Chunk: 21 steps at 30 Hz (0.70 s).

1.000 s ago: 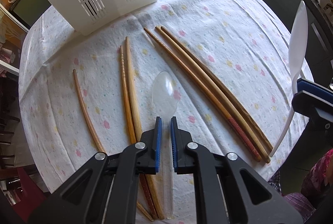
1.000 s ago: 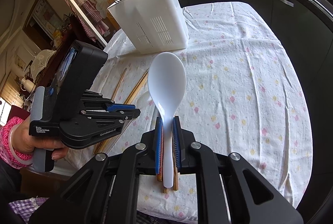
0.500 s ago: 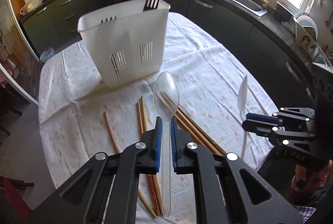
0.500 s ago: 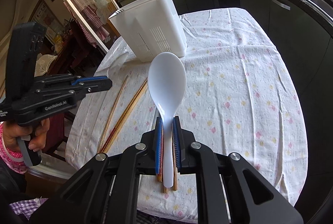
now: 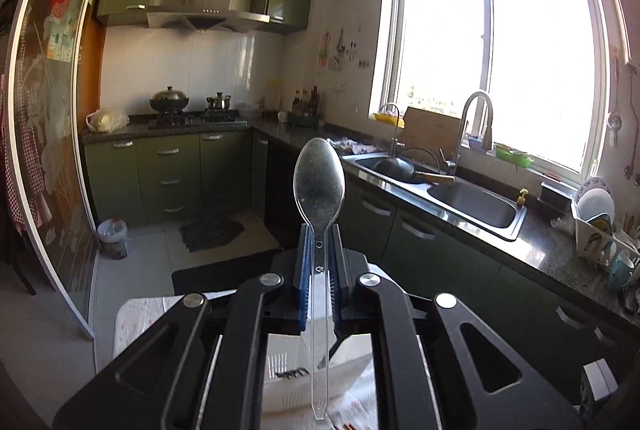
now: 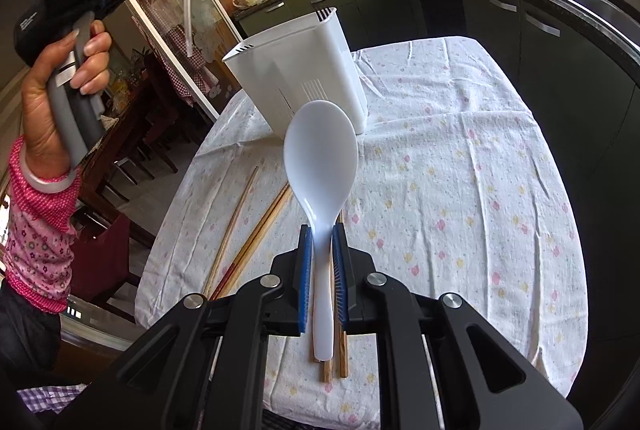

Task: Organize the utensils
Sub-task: 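Drop the clear spoon into the caddy with the left gripper while the right gripper drops the white spoon in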

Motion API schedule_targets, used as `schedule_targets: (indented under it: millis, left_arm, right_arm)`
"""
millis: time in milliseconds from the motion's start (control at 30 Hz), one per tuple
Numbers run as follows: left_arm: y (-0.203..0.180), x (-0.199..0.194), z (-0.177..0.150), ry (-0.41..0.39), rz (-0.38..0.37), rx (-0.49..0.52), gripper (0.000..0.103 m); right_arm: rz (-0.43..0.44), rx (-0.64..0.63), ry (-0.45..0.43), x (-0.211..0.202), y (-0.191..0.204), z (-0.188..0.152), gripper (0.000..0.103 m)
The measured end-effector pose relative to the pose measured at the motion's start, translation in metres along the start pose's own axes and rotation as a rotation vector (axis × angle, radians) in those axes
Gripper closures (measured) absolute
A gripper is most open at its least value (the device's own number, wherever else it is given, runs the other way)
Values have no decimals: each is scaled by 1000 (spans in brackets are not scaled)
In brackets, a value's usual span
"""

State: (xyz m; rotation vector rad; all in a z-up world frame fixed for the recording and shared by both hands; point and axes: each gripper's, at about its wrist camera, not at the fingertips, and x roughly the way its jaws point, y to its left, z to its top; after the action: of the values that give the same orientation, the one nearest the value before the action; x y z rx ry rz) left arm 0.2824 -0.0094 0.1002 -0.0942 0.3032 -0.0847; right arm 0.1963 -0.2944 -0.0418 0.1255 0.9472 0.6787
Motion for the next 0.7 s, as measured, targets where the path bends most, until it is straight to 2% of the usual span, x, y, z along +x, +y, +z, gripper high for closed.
schedule_targets:
  millis: [100, 200, 333, 600, 667, 700]
  left_arm:
    - [6, 19, -5, -92, 40, 14, 95]
    - [13, 36, -15, -124, 63, 14, 95]
    - [20, 54, -40, -76, 72, -4, 95]
    - [35, 66, -86, 29, 74, -6, 95]
    - [36, 65, -94, 50, 64, -9, 91]
    - [36, 63, -97, 52, 63, -7, 86]
  right_arm:
    - [2, -11, -24, -3, 4, 8, 92]
    - [6, -22, -64, -9, 10, 19, 92]
    - [10, -43, -162, -23, 21, 44, 92]
    - [-11, -67, -430, -44, 50, 111, 92]
    - [-21, -72, -504, -43, 57, 127, 92]
    - [-28, -76, -541, -41, 60, 135, 92]
